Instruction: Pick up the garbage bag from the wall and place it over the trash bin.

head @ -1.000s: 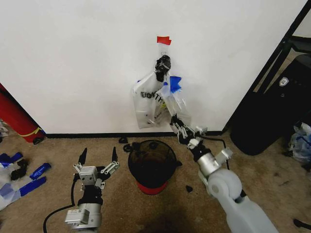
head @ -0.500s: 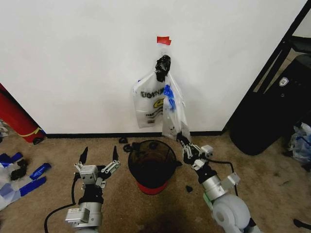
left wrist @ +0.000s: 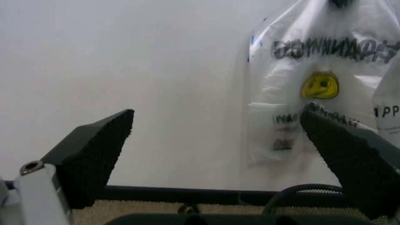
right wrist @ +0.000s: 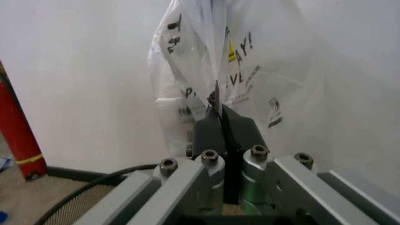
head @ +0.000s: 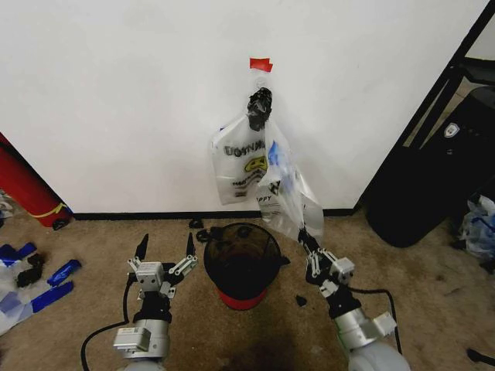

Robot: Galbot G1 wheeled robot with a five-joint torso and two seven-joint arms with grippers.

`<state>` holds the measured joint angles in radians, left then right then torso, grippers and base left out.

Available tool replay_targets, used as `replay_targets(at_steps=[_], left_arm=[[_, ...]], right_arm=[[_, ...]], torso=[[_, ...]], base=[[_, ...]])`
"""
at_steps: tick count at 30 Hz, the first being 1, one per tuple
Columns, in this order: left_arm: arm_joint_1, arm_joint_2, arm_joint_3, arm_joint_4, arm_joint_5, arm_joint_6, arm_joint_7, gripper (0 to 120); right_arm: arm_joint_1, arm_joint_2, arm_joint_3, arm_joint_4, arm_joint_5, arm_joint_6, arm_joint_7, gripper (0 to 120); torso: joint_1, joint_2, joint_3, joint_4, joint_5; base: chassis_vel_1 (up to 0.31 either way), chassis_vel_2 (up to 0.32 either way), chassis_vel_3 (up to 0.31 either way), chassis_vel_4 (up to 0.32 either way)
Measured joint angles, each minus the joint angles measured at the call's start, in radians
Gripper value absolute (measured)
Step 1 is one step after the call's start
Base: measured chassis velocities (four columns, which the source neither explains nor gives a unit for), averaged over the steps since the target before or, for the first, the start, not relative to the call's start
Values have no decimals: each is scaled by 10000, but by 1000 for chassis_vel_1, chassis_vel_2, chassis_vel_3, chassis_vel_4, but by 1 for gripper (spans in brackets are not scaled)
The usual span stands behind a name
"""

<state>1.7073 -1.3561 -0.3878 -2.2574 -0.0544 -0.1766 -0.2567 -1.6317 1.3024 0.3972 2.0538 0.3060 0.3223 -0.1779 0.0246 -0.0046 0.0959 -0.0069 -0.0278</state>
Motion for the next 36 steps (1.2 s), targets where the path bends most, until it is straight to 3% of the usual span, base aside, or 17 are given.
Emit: replay_targets(at_steps=[8,16,18,25,26,27,30,31,34,35,36], left_arm=[[-11,26,6,-1,-28,9,-11,100],[-37,451,260,-456,-387,310,-64,100],[-295,1085,527,-556,-651,583,-73,100],[-1104,2215,827,-946,-1866,1447,-189,100],[-1580,2692,918,-1117,-2574,1830,-274,100],[-1580,2692,918,-1117,-2574,1830,-274,100],[-2864,4027,1099,-1454,-4357,2672,-554,100],[-2864,4027,1099,-1454,-4357,2672,-554,100],[-3973,5375,1071,-1849,-6221,3498,-827,100],[-3973,5375,1071,-1849,-6221,3498,-827,100],[-4573,5993,1218,-1970,-6979,3829,-925,100]], right_arm=[[-507,231,-41,-124,-455,531,127,0],[592,33,-240,190,142,-216,513,0],[1449,-213,-473,330,772,-861,730,0],[2569,-449,-897,46,1176,-1385,989,0],[2886,-433,-1028,-139,1189,-1463,1069,0],[2886,-433,-1028,-139,1189,-1463,1069,0],[3473,-303,-1276,-574,1099,-1558,1191,0],[3473,-303,-1276,-574,1099,-1558,1191,0],[3761,-196,-1383,-829,999,-1574,1248,0],[3761,-196,-1383,-829,999,-1574,1248,0],[3782,-158,-1394,-875,956,-1574,1249,0]], torso=[[0,0,0,-1,0],[0,0,1,2,0],[0,0,1,-1,-1],[0,0,2,0,0],[0,0,2,3,0],[0,0,2,3,0],[1,-1,2,0,-2],[1,-1,2,0,-2],[2,0,3,0,-3],[2,0,3,0,-3],[2,0,2,7,4]], base=[[0,0,0,0],[0,0,0,0],[0,0,0,0],[0,0,0,0],[0,0,0,0],[0,0,0,0],[0,0,0,0],[0,0,0,0],[0,0,0,0],[0,0,0,0],[0,0,0,0]])
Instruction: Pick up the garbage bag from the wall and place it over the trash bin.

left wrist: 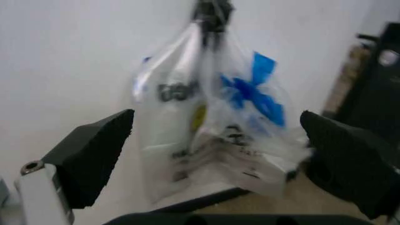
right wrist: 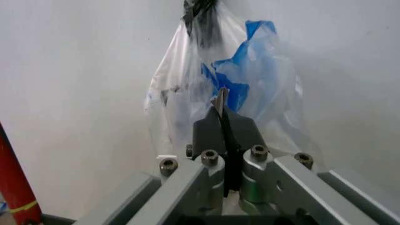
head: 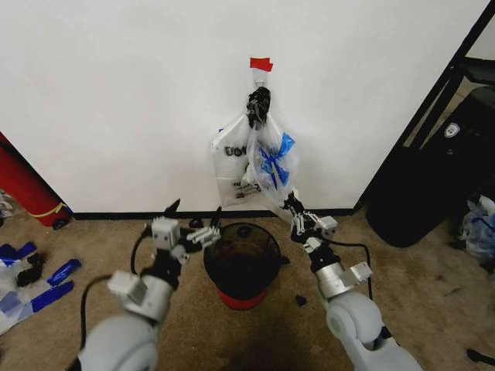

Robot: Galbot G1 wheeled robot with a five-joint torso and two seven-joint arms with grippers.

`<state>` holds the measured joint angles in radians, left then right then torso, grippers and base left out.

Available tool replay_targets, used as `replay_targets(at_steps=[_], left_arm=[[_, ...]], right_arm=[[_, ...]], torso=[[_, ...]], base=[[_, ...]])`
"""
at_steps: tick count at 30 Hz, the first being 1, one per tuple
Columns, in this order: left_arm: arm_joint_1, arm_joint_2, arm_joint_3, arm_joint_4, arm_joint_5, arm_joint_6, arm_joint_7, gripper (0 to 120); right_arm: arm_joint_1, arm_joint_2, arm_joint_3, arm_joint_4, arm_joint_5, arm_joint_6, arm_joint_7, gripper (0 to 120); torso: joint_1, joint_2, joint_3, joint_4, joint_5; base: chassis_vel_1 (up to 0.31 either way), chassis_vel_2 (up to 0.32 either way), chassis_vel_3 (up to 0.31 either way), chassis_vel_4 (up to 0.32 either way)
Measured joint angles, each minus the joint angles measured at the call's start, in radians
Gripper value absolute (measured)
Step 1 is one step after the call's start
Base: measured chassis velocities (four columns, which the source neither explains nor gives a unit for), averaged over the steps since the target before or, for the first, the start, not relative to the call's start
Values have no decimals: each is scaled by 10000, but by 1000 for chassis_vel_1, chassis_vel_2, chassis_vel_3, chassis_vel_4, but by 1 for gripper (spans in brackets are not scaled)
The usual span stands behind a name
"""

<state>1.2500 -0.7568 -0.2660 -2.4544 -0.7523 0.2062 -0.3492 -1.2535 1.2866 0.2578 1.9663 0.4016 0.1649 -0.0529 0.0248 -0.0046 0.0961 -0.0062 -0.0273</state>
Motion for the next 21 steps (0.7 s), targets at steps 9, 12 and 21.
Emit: replay_targets(at_steps=[9,12,21], left_arm=[[-5556,462,3921,913,-2009,1337,-805,100],[-8365,-453,6428,2333,-2137,2017,-1129,100],[-10830,-1520,8045,4141,-2552,3115,-1652,95]], right_arm=[[-429,265,586,76,-78,117,8,0],[-692,287,1013,212,-86,176,36,0],[-1062,209,1509,399,-35,308,30,0]], torso=[[0,0,0,-6,-3],[0,-1,1,-10,-3],[0,-1,-1,-4,-3]], base=[[0,0,0,0],[0,0,0,0],[0,0,0,0]])
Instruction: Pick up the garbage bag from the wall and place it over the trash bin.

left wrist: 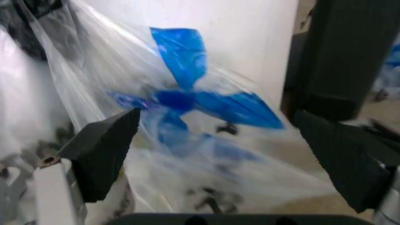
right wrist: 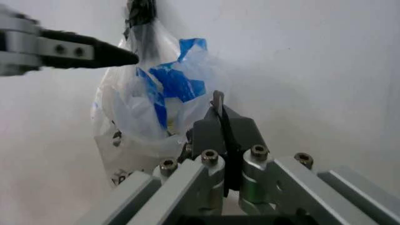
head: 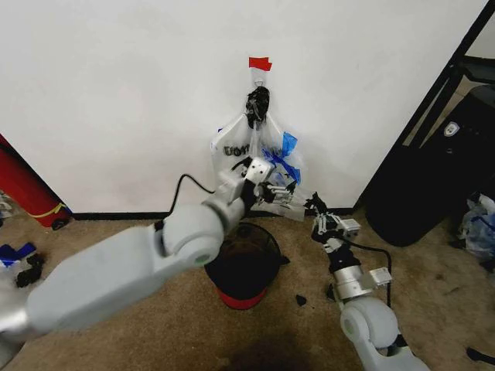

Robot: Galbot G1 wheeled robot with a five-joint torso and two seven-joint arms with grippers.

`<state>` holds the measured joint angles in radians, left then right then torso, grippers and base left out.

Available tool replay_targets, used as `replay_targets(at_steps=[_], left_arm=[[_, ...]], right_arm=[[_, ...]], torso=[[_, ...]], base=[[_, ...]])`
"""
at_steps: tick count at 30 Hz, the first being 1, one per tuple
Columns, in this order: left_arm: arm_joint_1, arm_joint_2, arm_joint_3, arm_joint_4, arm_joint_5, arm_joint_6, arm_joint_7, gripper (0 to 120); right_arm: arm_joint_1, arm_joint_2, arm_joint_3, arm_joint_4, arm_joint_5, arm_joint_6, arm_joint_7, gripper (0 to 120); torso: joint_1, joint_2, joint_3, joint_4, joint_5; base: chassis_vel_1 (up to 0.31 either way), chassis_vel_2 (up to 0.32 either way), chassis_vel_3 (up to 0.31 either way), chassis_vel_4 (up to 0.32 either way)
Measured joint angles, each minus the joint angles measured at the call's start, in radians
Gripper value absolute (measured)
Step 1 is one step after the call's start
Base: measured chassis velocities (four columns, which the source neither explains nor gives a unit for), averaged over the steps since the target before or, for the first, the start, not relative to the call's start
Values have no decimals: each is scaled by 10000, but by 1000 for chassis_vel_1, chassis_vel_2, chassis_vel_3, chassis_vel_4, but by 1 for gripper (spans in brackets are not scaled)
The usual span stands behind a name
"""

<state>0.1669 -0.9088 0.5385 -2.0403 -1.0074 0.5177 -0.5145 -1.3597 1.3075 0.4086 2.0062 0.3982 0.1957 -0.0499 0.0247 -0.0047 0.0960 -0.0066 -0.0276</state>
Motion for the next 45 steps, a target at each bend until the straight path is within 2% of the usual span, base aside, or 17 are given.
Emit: replay_targets(at_steps=[6,7,11,19,26,29,32,33,37,40,41,44,45], left_arm=[[-655,-173,461,267,-478,564,-259,94],[-772,-218,553,284,-912,725,-402,93],[-885,-434,635,497,-1416,915,-624,93],[-1359,-1136,973,1094,-1666,1053,-955,88],[-1535,-1112,1289,1184,-1664,1539,-1135,82],[-1679,-1175,1512,1401,-1697,1891,-1400,66],[-1799,-1413,1621,1585,-1969,2161,-1738,62],[-1873,-1508,1689,1698,-2165,2210,-1985,52],[-1984,-1520,1829,1768,-2428,2220,-2259,42],[-2151,-1592,2019,1833,-2690,2220,-2540,26],[-2151,-1592,2019,1833,-2690,2220,-2540,26],[-2236,-1670,2058,1945,-2861,2215,-2655,11],[-2236,-1670,2058,1945,-2861,2215,-2655,11]], right_arm=[[-32,23,8,10,-24,29,-12,0],[-28,25,4,10,-32,34,-15,0],[-32,24,3,23,-36,38,-18,0],[-191,-48,93,101,-23,84,-41,0],[-227,-108,204,247,105,84,-44,0],[-229,-149,299,406,267,52,-42,0],[-231,-174,330,464,325,39,-40,0],[-254,-177,345,481,336,39,-40,0],[-271,-174,370,479,364,39,-44,0],[-239,-171,397,434,404,43,-47,0],[-239,-171,397,434,404,43,-47,0],[-223,-150,369,416,407,43,-48,0],[-223,-150,369,416,407,43,-48,0]], torso=[[0,0,0,-1,0],[0,0,-1,0,0],[-1,0,-1,-3,-1],[-1,0,-1,-6,0],[-1,0,-1,-4,-1],[-1,0,-1,1,-1],[-1,0,-1,-6,0],[-1,0,-1,-6,-1],[-1,0,-1,-2,-1],[-1,0,-1,-2,0],[-1,0,-1,-2,0],[-1,0,-1,-4,0],[-1,0,-1,-4,0]], base=[[0,0,0,0],[0,0,0,0],[0,0,0,0],[0,0,0,0],[0,0,0,0],[0,0,0,0],[0,0,0,0],[0,0,0,0],[0,0,0,0],[0,0,0,0],[0,0,0,0],[0,0,0,0],[0,0,0,0]])
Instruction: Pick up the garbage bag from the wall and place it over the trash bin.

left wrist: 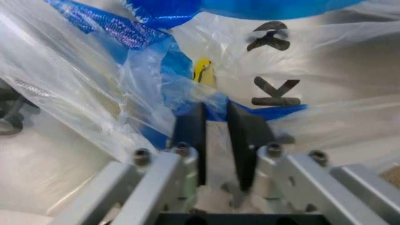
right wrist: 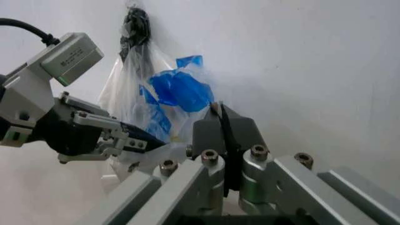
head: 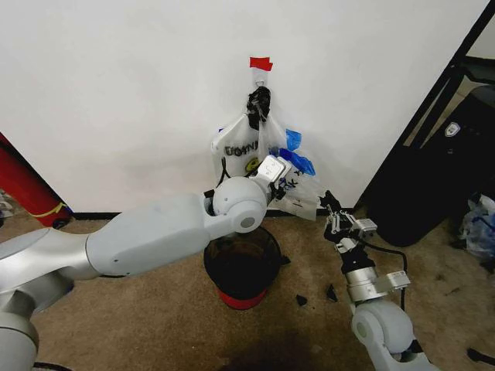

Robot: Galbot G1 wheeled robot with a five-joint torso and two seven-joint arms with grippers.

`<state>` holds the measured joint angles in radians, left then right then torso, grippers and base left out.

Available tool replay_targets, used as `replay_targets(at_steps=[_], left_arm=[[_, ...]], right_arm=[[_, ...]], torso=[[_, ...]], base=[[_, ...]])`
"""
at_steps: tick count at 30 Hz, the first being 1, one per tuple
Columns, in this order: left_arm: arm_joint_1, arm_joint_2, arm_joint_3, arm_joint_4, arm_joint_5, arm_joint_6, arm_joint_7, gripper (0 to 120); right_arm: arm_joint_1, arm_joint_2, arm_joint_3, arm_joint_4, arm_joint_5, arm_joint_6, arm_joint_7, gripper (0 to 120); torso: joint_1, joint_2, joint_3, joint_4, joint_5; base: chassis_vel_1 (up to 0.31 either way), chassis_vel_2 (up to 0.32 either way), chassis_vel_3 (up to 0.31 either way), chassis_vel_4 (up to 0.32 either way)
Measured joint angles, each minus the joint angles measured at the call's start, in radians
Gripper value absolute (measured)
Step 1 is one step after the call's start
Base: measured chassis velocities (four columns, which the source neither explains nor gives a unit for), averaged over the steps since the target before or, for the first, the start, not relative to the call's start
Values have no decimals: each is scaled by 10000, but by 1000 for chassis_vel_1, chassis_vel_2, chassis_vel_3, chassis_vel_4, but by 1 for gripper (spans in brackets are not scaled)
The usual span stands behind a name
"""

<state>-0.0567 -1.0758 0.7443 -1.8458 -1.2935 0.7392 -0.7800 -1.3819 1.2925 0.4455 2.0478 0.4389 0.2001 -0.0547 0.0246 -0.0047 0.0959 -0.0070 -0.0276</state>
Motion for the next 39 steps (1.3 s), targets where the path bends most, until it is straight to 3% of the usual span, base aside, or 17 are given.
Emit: replay_targets(at_steps=[3,11,13,15,20,23,25,29,32,39], left_arm=[[-21,-3,15,72,-151,-8,-34,0],[183,-84,-229,122,-308,-115,-174,0],[473,116,-722,-324,-299,-818,-215,0],[502,157,-777,-393,-295,-912,-215,0],[1076,726,-1612,-1347,140,-2499,21,0],[2060,970,-2427,-2083,268,-3293,9,0],[2213,1010,-2516,-2171,282,-3325,10,0],[4292,1720,-3548,-3021,857,-3425,365,0],[5150,1961,-4103,-3298,1224,-3515,673,0],[6286,1693,-5115,-3588,1840,-3951,1001,0]], right_arm=[[6,10,-17,0,-1,0,2,0],[-26,36,11,-11,1,6,31,0],[-28,24,102,-36,45,11,95,0],[-27,21,114,-38,54,11,102,0],[-9,-54,195,-41,11,-48,160,0],[-33,-123,81,39,-351,-190,268,15],[-39,-142,69,57,-429,-213,287,15],[-398,-627,212,498,-1059,-431,423,34],[-679,-959,375,839,-997,-475,441,43],[-276,-2288,261,1509,-728,-1033,729,71]], torso=[[0,0,0,2,-1],[0,0,0,-1,-1],[0,0,0,-1,-1],[0,0,0,-1,-1],[0,1,-1,3,-2],[0,1,-1,-2,-2],[0,1,-1,-2,-2],[-1,1,-1,2,-3],[-1,1,-1,5,-4],[-1,1,-1,-2,1]], base=[[0,0,0,0],[0,0,0,0],[0,0,0,0],[0,0,0,0],[0,0,0,0],[0,0,0,0],[0,0,0,0],[0,0,0,0],[0,0,0,0],[0,0,0,0]])
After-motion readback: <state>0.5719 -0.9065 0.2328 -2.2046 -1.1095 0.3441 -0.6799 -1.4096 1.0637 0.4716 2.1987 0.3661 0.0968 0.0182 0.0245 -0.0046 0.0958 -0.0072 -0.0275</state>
